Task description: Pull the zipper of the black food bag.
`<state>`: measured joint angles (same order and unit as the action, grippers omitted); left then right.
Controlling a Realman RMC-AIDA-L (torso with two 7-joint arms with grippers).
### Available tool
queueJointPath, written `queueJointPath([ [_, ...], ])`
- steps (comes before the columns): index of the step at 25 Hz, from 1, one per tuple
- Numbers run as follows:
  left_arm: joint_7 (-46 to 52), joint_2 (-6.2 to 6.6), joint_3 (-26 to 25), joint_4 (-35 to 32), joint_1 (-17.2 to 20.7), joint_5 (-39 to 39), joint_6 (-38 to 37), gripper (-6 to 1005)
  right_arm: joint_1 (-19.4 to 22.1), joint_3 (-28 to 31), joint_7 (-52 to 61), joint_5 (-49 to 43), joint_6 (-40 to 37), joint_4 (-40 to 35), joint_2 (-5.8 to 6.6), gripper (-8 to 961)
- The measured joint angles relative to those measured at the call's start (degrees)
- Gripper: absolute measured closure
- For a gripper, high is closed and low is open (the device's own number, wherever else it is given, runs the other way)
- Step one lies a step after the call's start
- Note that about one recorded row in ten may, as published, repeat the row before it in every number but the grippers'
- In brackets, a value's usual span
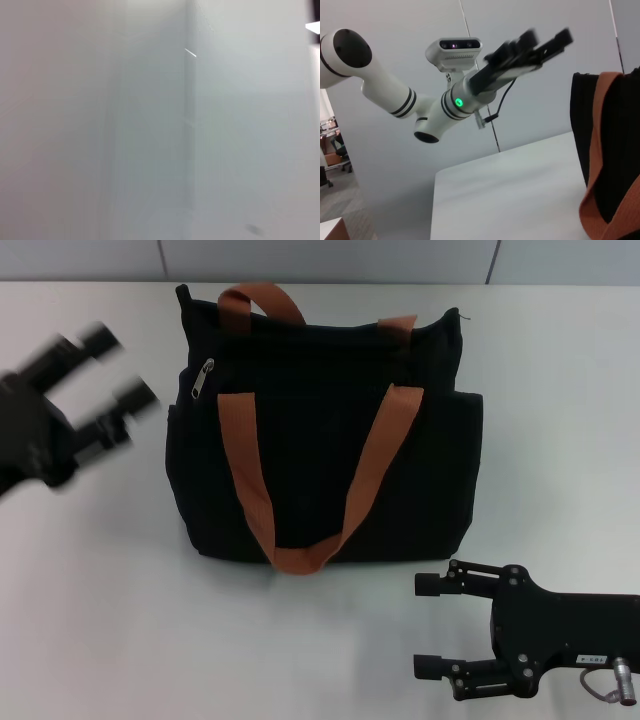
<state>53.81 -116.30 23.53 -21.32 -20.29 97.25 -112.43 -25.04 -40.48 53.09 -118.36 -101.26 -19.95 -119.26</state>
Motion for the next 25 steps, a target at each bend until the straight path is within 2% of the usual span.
queueJointPath([
  [1,0.3,-0.09,-2.1,0.7,0.0,-1.7,1.2,233,0.0,0.0,0.0,0.0,0.0,0.0,0.00,126],
  [2,0.3,-0.09,-2.1,0.7,0.0,-1.7,1.2,233,0.0,0.0,0.0,0.0,0.0,0.0,0.00,126],
  [3,0.3,0.09,-4.1,0.6,-0.6,-2.5,5.1,233,0.0,0.0,0.0,0.1,0.0,0.0,0.00,126],
  [5,0.4,0.53,-3.8,0.2,-1.2,-2.2,7.2,234,0.0,0.1,0.2,0.1,0.0,0.0,0.00,126],
  [7,0.5,1.68,-2.9,-0.5,-2.2,-0.7,10.9,234,0.0,0.1,0.3,0.1,0.0,-0.1,0.03,126],
  [8,0.8,2.99,-2.3,-0.8,-2.8,1.2,13.0,234,0.0,0.2,0.4,0.1,0.0,-0.1,0.05,126],
  [9,0.8,2.99,-2.3,-0.8,-2.8,1.2,13.0,235,0.0,0.2,0.4,0.1,0.0,-0.1,0.05,126],
  [11,1.8,5.05,-1.5,-1.6,-3.3,5.0,13.5,235,0.0,0.4,0.5,0.1,0.0,-0.2,0.10,126],
  [15,2.8,5.45,-0.8,-5.3,-2.7,9.9,13.5,236,0.0,1.0,0.5,0.1,0.0,-0.1,0.15,126],
  [17,2.8,5.45,-0.8,-5.3,-2.7,9.9,13.5,236,0.1,1.4,0.6,0.1,0.0,-0.1,0.16,126],
  [18,2.9,5.44,-0.8,-6.1,-2.7,12.7,13.8,236,0.1,1.6,0.6,0.1,0.0,-0.1,0.16,126],
  [25,2.4,5.21,-0.9,-6.2,-2.9,13.4,14.6,238,0.1,1.6,1.2,0.1,0.0,0.0,0.17,126],
])
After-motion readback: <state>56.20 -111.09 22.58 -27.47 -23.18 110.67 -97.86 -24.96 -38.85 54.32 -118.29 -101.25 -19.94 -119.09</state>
